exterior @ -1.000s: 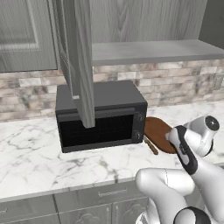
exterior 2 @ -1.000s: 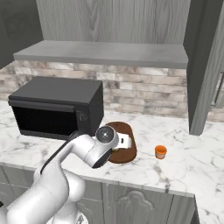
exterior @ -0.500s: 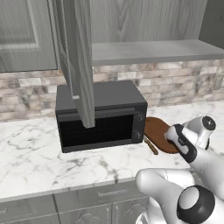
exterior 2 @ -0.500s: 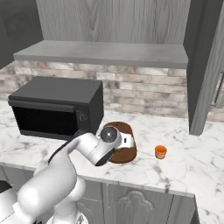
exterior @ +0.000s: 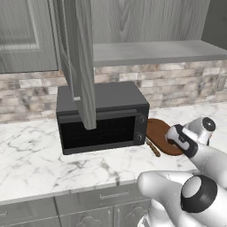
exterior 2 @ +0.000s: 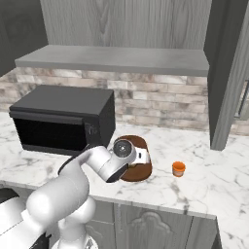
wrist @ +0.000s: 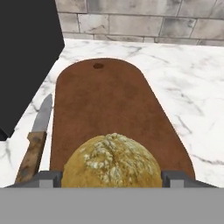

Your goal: Pick the bread, place it on the cutting board, pick the jam, place it on the counter, and close the cabinet.

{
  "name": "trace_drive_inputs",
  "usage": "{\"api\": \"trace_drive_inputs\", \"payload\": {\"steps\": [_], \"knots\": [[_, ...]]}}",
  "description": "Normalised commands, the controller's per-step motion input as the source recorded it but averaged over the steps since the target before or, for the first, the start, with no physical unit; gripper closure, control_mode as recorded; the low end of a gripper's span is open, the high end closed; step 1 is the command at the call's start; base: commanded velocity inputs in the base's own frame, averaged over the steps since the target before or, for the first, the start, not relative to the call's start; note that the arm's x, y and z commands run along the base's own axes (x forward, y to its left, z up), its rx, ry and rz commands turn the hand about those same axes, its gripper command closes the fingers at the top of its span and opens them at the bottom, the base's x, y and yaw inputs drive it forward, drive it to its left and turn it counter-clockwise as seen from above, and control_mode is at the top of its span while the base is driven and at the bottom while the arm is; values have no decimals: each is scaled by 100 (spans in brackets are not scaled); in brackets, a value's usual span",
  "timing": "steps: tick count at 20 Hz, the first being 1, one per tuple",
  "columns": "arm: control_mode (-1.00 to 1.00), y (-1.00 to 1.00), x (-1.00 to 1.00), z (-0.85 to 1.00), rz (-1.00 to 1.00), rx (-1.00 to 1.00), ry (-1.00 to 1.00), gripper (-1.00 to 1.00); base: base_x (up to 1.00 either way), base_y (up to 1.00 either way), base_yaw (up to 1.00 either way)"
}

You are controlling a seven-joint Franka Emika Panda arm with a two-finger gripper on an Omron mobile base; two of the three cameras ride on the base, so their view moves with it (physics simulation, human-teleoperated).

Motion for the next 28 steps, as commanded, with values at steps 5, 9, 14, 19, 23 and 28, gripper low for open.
{"api": "trace_drive_inputs", "payload": {"steps": [5, 9, 14, 19, 23, 28], "knots": [[-100, 0, 5, -17, 0, 0, 0, 100, 0, 0, 0], [-100, 0, 7, -19, 0, 0, 0, 100, 0, 0, 0], [-100, 0, 4, -16, 0, 0, 0, 100, 0, 0, 0], [-100, 0, 0, -13, 0, 0, 0, 100, 0, 0, 0], [-100, 0, 1, -12, 0, 0, 0, 100, 0, 0, 0], [-100, 0, 3, -10, 0, 0, 0, 100, 0, 0, 0]]}}
